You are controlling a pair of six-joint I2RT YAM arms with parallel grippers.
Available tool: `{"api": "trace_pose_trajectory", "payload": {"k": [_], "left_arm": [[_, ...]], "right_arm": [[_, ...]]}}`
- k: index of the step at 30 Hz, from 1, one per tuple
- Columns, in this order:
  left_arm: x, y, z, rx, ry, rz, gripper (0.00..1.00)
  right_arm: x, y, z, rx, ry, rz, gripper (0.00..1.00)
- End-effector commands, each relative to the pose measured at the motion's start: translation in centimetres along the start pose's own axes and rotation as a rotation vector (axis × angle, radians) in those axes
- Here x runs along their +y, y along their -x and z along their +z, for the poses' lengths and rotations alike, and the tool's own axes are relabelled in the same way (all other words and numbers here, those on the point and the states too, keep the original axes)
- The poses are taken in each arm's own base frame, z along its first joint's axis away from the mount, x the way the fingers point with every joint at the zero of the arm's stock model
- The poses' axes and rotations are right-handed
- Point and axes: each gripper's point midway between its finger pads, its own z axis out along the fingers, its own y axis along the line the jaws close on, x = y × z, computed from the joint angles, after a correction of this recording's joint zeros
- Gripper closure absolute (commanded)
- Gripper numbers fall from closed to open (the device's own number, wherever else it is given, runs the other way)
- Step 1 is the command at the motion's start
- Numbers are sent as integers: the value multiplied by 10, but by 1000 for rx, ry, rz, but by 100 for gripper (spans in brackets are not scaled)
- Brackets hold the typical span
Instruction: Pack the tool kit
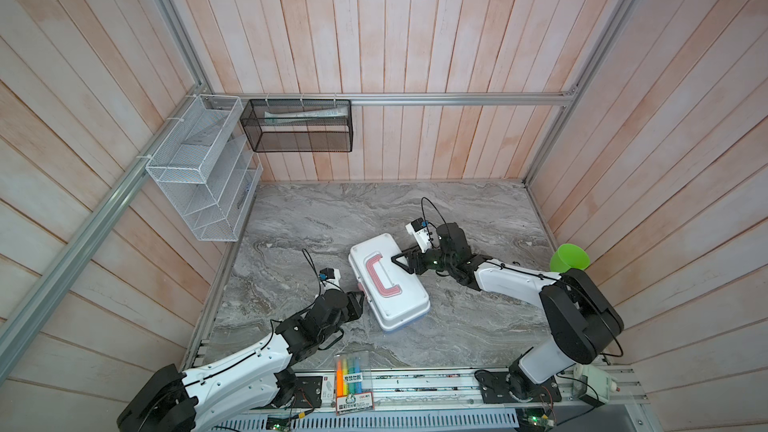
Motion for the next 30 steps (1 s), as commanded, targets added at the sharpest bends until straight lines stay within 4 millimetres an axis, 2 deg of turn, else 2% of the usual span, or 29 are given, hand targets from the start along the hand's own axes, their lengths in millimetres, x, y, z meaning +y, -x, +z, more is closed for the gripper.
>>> {"api": "trace_pose_trajectory", "payload": {"k": [1, 6, 9, 17, 22, 26, 30], "left_arm": [[-13, 8, -3, -17, -40, 12, 57], [-16, 15, -6, -54, -69, 18, 57], [-17, 18, -1, -46, -51, 35, 57], [-21, 8, 17, 14, -50, 49, 57], [2, -9, 21, 81, 40, 52, 58], [30, -26, 15, 116, 113, 19, 61], [49, -36, 8, 124, 151, -4, 62]], "right_arm": [[-12, -74, 8, 219, -30, 89, 45], [-12, -76, 9, 218, -23, 91, 45], [-11, -78, 10, 214, -12, 93, 45], [-12, -79, 11, 217, -3, 84, 45], [-12, -73, 8, 204, 3, 73, 45], [-13, -70, 3, 190, 0, 68, 45], [-16, -70, -1, 180, -5, 75, 45]]}}
